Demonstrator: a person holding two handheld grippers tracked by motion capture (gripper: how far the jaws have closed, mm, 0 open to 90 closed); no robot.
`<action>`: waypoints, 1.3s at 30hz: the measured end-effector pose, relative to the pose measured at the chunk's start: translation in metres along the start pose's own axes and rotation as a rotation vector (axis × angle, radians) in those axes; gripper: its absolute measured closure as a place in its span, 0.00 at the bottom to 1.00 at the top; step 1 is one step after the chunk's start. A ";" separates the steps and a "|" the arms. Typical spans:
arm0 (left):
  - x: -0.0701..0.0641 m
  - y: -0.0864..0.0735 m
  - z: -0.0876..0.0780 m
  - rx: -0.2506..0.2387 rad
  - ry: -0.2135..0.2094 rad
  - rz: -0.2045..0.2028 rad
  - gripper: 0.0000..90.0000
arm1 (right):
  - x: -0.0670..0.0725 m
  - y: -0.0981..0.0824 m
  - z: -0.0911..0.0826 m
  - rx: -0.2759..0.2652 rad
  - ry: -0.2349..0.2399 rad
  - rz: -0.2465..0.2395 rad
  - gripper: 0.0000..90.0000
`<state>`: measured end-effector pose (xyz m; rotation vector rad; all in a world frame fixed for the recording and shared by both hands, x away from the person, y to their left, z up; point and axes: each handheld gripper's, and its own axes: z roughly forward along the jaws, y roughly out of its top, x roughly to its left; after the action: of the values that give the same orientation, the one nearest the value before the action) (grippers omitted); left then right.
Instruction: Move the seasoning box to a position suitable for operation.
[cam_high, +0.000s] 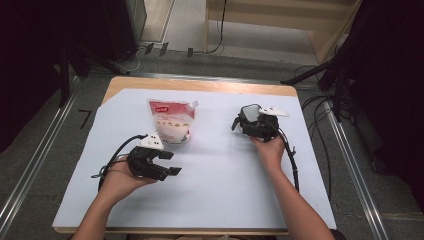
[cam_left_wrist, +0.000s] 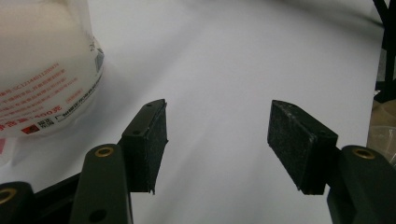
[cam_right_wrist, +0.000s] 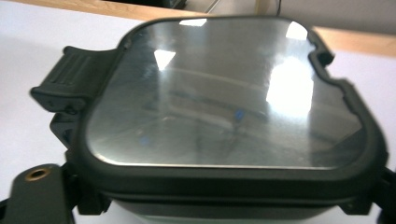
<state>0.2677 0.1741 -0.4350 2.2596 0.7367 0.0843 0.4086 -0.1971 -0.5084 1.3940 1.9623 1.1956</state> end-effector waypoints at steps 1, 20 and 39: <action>0.000 0.000 0.000 -0.002 -0.001 -0.001 0.43 | 0.001 0.000 -0.002 -0.015 -0.013 -0.027 0.17; 0.004 0.008 0.006 -0.009 -0.020 0.008 0.43 | 0.009 0.007 -0.026 -0.032 0.065 0.011 0.17; 0.011 0.029 0.025 0.001 -0.076 0.043 0.43 | 0.045 -0.011 -0.070 -0.026 0.149 -0.060 0.17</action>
<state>0.2973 0.1479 -0.4347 2.2667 0.6479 0.0183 0.3320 -0.1846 -0.4756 1.2569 2.0654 1.3258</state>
